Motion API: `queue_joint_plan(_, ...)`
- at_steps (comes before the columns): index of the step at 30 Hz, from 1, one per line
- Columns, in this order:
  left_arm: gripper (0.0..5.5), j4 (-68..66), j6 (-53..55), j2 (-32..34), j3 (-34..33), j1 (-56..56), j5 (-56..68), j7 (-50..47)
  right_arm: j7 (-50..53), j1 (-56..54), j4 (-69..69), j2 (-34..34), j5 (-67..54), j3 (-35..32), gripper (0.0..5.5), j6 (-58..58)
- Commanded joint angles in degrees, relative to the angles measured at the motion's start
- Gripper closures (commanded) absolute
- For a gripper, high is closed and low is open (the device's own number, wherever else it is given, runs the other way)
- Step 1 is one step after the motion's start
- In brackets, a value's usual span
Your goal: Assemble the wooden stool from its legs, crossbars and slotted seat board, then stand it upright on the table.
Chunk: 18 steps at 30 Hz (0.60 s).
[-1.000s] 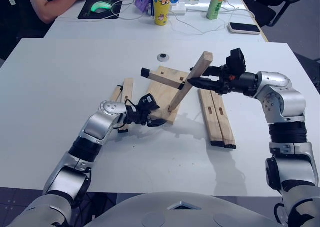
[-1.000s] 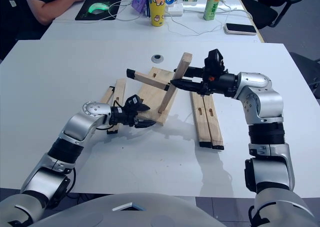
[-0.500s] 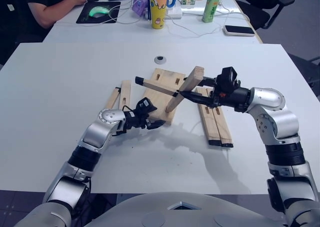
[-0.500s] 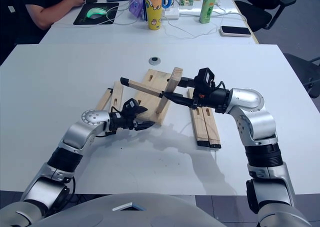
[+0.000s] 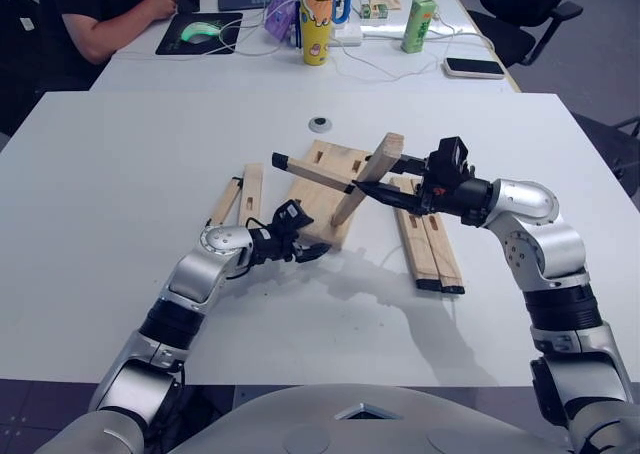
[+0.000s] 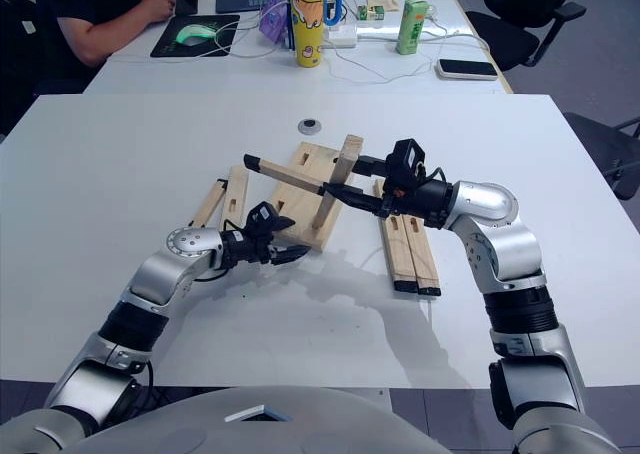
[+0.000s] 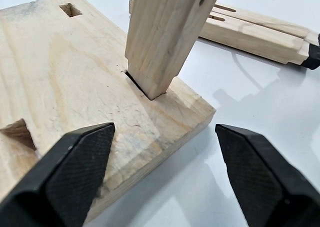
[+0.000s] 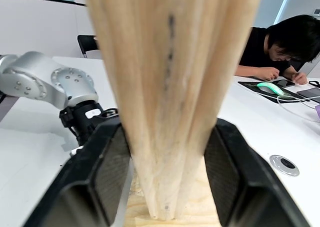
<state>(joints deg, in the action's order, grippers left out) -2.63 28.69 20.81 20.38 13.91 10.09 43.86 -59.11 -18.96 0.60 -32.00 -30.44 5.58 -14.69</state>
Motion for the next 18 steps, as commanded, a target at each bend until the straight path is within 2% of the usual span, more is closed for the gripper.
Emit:
queue_joint_plan(1,1.78,-7.6,3.6,0.5,2.1,-4.6,-1.6,0.2,1.8,1.1,-9.4,-0.5,6.8,4.6,3.45,-5.7)
queue_joint_plan(8,1.78,-9.0,3.1,0.2,1.7,-4.0,-1.5,0.0,-5.1,8.6,-2.1,-4.5,9.2,11.3,3.45,0.8)
queue_joint_plan(13,1.78,-9.2,3.1,0.2,1.4,-4.2,-1.4,0.0,4.4,5.4,-8.8,-1.0,8.2,10.0,3.45,-4.9)
queue_joint_plan(16,1.78,-9.6,3.1,0.1,1.4,-4.0,-1.5,0.0,5.4,3.2,-9.7,-0.2,6.0,9.0,3.45,-7.7)
queue_joint_plan(18,1.78,-10.0,3.1,0.0,1.3,-3.7,-1.6,-0.1,4.2,2.7,-10.6,-0.7,8.7,10.8,3.45,-5.6)
